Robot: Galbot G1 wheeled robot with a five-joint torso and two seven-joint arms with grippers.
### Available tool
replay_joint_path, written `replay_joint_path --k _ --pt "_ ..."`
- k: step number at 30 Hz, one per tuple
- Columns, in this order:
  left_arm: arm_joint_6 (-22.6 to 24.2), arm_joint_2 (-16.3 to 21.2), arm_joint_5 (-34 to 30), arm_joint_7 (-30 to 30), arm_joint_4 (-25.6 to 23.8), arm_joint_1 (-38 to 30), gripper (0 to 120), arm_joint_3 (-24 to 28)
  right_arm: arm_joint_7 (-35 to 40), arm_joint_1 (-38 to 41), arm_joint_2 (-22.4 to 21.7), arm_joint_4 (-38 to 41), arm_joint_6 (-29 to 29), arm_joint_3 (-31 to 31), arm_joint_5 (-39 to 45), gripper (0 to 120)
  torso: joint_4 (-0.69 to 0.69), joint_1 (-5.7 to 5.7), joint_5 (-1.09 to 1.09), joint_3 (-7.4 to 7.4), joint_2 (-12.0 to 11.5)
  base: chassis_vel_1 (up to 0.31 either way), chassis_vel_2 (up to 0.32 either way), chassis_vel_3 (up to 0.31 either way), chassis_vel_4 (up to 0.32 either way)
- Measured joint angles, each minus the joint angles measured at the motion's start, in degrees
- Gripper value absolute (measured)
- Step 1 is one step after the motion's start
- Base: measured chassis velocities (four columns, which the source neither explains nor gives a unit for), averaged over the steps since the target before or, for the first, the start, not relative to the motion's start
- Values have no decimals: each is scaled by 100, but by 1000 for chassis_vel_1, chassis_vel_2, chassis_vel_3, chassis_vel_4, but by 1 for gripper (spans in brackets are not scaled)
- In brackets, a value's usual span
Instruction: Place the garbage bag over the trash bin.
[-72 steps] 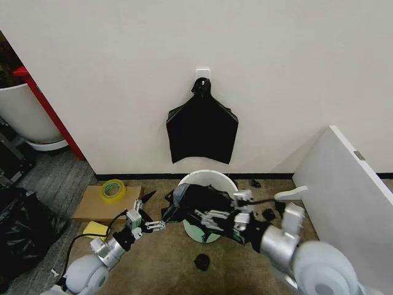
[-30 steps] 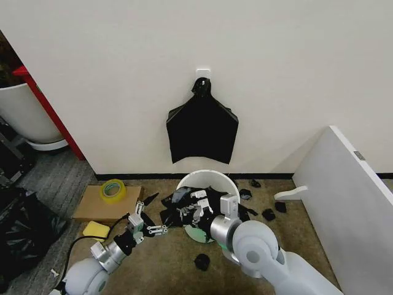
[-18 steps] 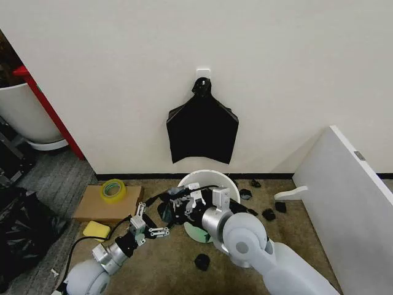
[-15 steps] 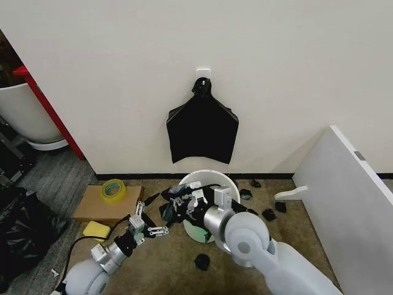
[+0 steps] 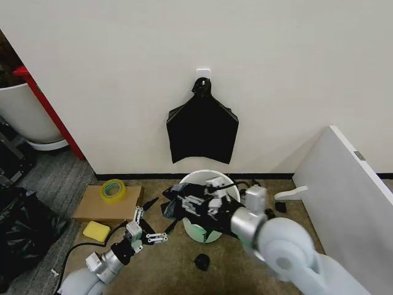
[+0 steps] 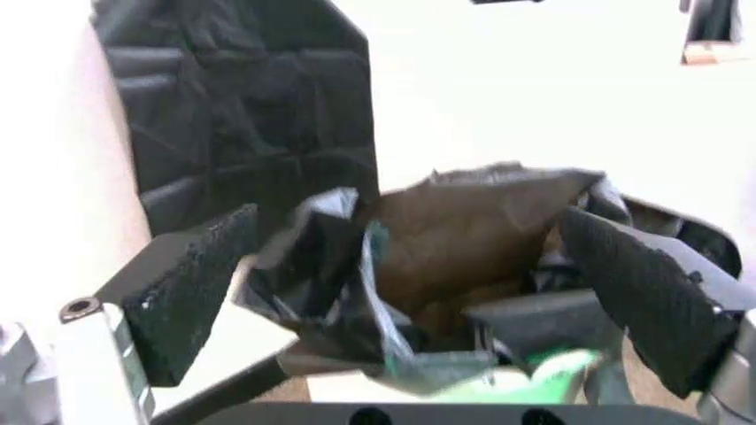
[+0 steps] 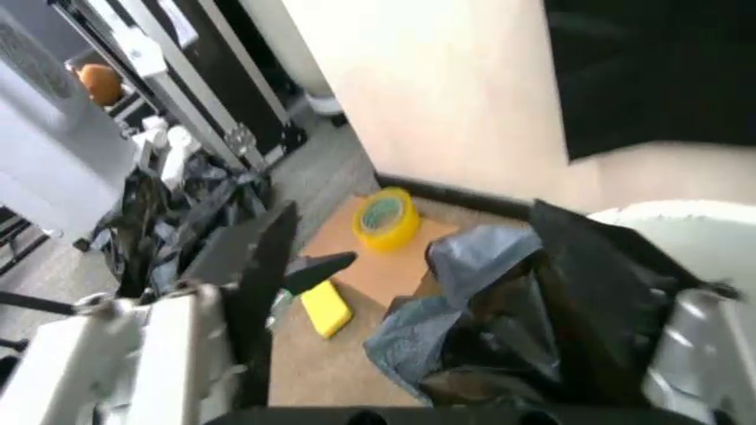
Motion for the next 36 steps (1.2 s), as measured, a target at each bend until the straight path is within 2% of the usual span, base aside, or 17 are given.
replay_joint_path --k 2,6,10,13,16,17,20,22,24,26,28,34,36 --pt "-10 -25 -47 -5 -55 56 100 -53 -44 -30 -82 54 53 117 0 81 0 0 -1 0 0 0 0 0 0" --pt "-26 -297 -320 -134 -397 401 100 -357 -154 66 -527 -20 242 656 181 97 0 0 -1 0 0 0 0 0 0" --pt "-27 -597 -456 -402 -643 662 100 -543 -291 496 -867 -612 230 768 250 100 1 0 0 0 0 0 0 0 0" --pt "-22 -856 -544 -745 -860 872 100 -656 -464 1211 -1056 -1527 108 579 214 100 1 0 2 1 0 0 0 0 0" --pt "-12 -1041 -545 -973 -1054 1069 100 -774 -1107 2148 -1139 -2573 -119 29 72 100 2 1 0 2 0 0 0 0 0" --pt "-12 -1041 -545 -973 -1054 1069 100 -774 -1107 2148 -1139 -2573 -119 29 72 100 2 1 0 2 0 0 0 0 0" --pt "9 -1196 -407 -1194 -1250 1273 100 -860 -2233 2903 -1062 -3563 -451 -560 -525 100 2 1 -3 1 0 0 0 0 0" --pt "36 -1392 -131 -1442 -1400 1438 100 -925 -2860 3234 -931 -4080 -580 -910 -810 100 2 2 4 2 0 0 0 0 0" --pt "46 -1536 -32 -1577 -1522 1584 100 -978 -3211 3432 -819 -4388 -640 -1163 -1038 100 2 1 -2 1 0 0 0 0 0" --pt "48 -1572 -19 -1608 -1551 1624 100 -996 -3272 3458 -795 -4438 -648 -1210 -1084 100 2 1 -3 1 0 0 0 0 0" --pt "44 -1757 24 -1757 -1678 1844 100 -1186 -3722 3593 -537 -4842 -641 -1545 -1586 100 2 1 1 1 0 0 0 0 0" --pt "16 -1835 31 -1811 -1685 1932 100 -1301 -3980 3749 -90 -5525 -547 -1740 -2104 100 1 1 -1 1 0 0 0 0 0" --pt "15 -1855 36 -1811 -1691 1924 100 -1262 -4044 3831 -7 -5740 -503 -1795 -2222 95 1 1 0 1 0 0 0 0 0"
